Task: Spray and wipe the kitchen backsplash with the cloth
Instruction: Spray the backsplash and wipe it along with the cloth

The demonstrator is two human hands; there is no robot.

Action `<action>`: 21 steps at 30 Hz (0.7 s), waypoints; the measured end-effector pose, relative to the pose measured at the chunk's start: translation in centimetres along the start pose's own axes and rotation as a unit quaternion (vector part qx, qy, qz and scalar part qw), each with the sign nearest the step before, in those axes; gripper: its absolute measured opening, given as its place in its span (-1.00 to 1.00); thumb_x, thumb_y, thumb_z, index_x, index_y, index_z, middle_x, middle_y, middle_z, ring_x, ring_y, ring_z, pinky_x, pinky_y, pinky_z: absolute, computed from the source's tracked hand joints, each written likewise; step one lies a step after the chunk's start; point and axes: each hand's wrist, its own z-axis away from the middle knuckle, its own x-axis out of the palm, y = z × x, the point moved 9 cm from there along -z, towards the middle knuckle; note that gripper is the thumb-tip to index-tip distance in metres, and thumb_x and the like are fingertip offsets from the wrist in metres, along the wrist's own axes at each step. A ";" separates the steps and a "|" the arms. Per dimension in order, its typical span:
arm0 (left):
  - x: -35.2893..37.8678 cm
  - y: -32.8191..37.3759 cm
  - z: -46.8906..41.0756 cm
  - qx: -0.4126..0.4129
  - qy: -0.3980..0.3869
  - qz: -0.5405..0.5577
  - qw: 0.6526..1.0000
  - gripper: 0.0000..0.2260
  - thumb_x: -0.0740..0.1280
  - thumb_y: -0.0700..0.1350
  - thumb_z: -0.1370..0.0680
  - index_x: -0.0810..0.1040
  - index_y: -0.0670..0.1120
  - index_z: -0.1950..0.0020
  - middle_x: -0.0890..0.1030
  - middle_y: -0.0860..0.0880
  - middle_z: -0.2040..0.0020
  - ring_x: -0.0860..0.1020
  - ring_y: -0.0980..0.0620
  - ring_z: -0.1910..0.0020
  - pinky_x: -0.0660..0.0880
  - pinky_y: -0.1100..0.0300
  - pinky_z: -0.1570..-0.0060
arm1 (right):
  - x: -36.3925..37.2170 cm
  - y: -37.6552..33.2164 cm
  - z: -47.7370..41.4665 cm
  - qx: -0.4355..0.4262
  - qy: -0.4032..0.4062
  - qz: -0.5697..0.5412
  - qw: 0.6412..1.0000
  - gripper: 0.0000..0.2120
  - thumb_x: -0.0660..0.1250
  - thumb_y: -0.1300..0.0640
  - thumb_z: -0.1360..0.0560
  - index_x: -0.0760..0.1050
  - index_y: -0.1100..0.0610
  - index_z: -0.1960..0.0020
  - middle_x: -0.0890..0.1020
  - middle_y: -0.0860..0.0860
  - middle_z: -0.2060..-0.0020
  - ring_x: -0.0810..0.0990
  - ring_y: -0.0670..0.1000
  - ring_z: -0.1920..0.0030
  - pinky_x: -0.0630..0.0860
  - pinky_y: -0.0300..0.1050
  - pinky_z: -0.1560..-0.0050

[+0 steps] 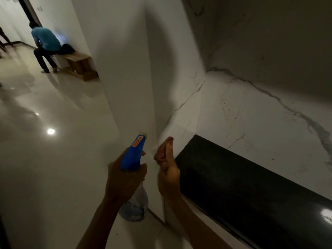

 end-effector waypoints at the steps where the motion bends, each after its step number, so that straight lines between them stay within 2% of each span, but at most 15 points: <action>1: 0.2 0.0 0.0 -0.007 -0.010 -0.005 1.000 -0.56 0.43 -0.42 -0.42 0.50 0.14 0.01 0.61 -0.02 0.44 0.62 0.00 0.48 0.62 0.15 0.39 | -0.5 2.1 -0.7 0.101 0.027 -0.075 0.992 -0.61 0.12 0.18 -0.64 0.29 -0.02 -0.45 0.50 -0.06 -0.31 0.49 -0.09 -0.26 0.46 -0.33 -0.10; 2: 0.6 -0.1 -0.2 -0.011 -0.010 -0.010 1.000 -0.56 0.43 -0.41 -0.43 0.50 0.16 0.03 0.60 -0.03 0.46 0.62 -0.02 0.47 0.62 0.15 0.40 | -0.6 4.6 -1.2 0.194 0.048 -0.117 0.973 -0.64 0.11 0.14 -0.65 0.31 0.12 -0.44 0.51 0.04 -0.28 0.50 0.01 -0.24 0.48 -0.29 -0.08; 4: 1.6 -0.4 -0.5 -0.033 -0.025 -0.014 0.999 -0.59 0.43 -0.38 -0.44 0.51 0.16 0.04 0.61 -0.08 0.44 0.63 -0.07 0.46 0.65 0.03 0.38 | -1.3 6.5 -2.7 0.299 0.054 -0.137 0.943 -0.62 0.10 0.13 -0.66 0.30 0.21 -0.44 0.49 0.14 -0.29 0.47 0.08 -0.26 0.46 -0.06 -0.26; 5: 2.0 -0.4 -0.6 -0.043 -0.029 -0.009 0.999 -0.61 0.44 -0.36 -0.43 0.53 0.15 0.05 0.62 -0.07 0.43 0.64 -0.08 0.45 0.65 -0.03 0.36 | -1.6 6.1 -3.8 0.300 0.040 -0.118 0.946 -0.61 0.09 0.21 -0.65 0.26 0.16 -0.47 0.46 0.12 -0.33 0.46 0.08 -0.29 0.39 0.05 -0.35; 7: 2.8 -0.3 -1.0 -0.050 -0.033 -0.001 0.998 -0.65 0.49 -0.25 -0.40 0.55 0.22 0.08 0.63 -0.03 0.41 0.64 -0.06 0.44 0.66 -0.02 0.34 | -2.7 4.6 -6.0 0.232 0.019 -0.066 0.970 -0.48 0.06 0.35 -0.61 0.12 0.08 -0.53 0.36 0.08 -0.43 0.40 0.06 -0.36 0.30 0.11 -0.42; 9: 4.0 -0.2 -1.3 -0.052 -0.042 -0.006 0.998 -0.64 0.47 -0.12 -0.36 0.54 0.37 0.11 0.67 0.07 0.36 0.64 0.00 0.43 0.65 0.13 0.36 | -3.5 4.3 -7.5 0.197 0.019 -0.048 0.979 -0.39 0.06 0.41 -0.58 0.03 0.04 -0.55 0.28 0.05 -0.48 0.33 0.04 -0.41 0.25 0.10 -0.44; 11: 5.2 -0.3 -1.7 -0.054 -0.046 -0.016 0.997 -0.71 0.47 -0.14 -0.36 0.56 0.28 0.15 0.66 0.20 0.35 0.63 0.11 0.43 0.59 0.30 0.38 | -3.9 5.3 -7.9 0.193 0.019 -0.035 0.980 -0.35 0.08 0.44 -0.56 0.02 0.03 -0.55 0.26 0.06 -0.49 0.32 0.07 -0.42 0.26 0.13 -0.44; 13: 6.3 -0.2 -2.1 -0.062 -0.047 -0.023 0.997 -0.72 0.47 -0.20 -0.39 0.52 0.18 0.19 0.65 0.22 0.35 0.61 0.16 0.44 0.54 0.37 0.40 | -3.6 7.4 -7.3 0.237 -0.001 -0.037 0.971 -0.33 0.12 0.42 -0.55 0.03 -0.01 -0.55 0.33 0.10 -0.45 0.44 0.12 -0.32 0.38 0.15 -0.35; 16: 7.6 0.4 -2.5 -0.063 -0.051 -0.002 0.997 -0.76 0.42 -0.11 -0.36 0.53 0.18 0.07 0.63 0.09 0.40 0.59 0.12 0.46 0.57 0.23 0.38 | -2.9 10.4 -6.2 0.343 -0.011 -0.055 0.938 -0.46 0.15 0.32 -0.59 0.17 -0.01 -0.51 0.51 0.13 -0.27 0.57 0.08 -0.01 0.57 0.01 -0.03; 18: 8.3 0.8 -3.0 -0.051 -0.060 0.000 0.997 -0.81 0.44 -0.12 -0.41 0.57 0.06 0.01 0.59 0.03 0.43 0.58 0.09 0.46 0.60 0.14 0.35 | -3.2 10.9 -6.4 0.400 0.006 -0.081 0.913 -0.66 0.15 0.28 -0.59 0.40 0.07 -0.33 0.58 0.18 -0.09 0.55 0.04 0.18 0.53 -0.10 0.23; 19: 8.6 1.0 -3.2 -0.049 -0.060 -0.001 0.997 -0.82 0.45 -0.16 -0.44 0.58 0.01 -0.01 0.60 0.02 0.42 0.59 0.08 0.45 0.61 0.13 0.33 | -3.6 10.8 -6.8 0.409 0.013 -0.088 0.908 -0.73 0.15 0.28 -0.58 0.46 0.09 -0.23 0.59 0.19 -0.01 0.52 0.03 0.23 0.49 -0.14 0.29; 20: 8.8 1.2 -3.5 -0.051 -0.057 0.004 0.997 -0.79 0.46 -0.21 -0.44 0.58 0.03 0.00 0.61 0.01 0.41 0.61 0.09 0.44 0.62 0.13 0.32 | -4.2 10.3 -7.7 0.394 0.019 -0.095 0.914 -0.71 0.14 0.30 -0.57 0.46 0.08 -0.22 0.58 0.16 0.04 0.50 0.02 0.23 0.47 -0.16 0.28; 21: 8.8 1.3 -3.6 -0.055 -0.051 0.010 0.997 -0.75 0.47 -0.23 -0.43 0.57 0.10 0.03 0.63 0.00 0.39 0.62 0.08 0.43 0.63 0.11 0.30 | -4.7 9.5 -8.9 0.362 0.020 -0.097 0.927 -0.62 0.12 0.34 -0.56 0.41 0.07 -0.32 0.54 0.12 0.03 0.50 0.03 0.17 0.47 -0.16 0.21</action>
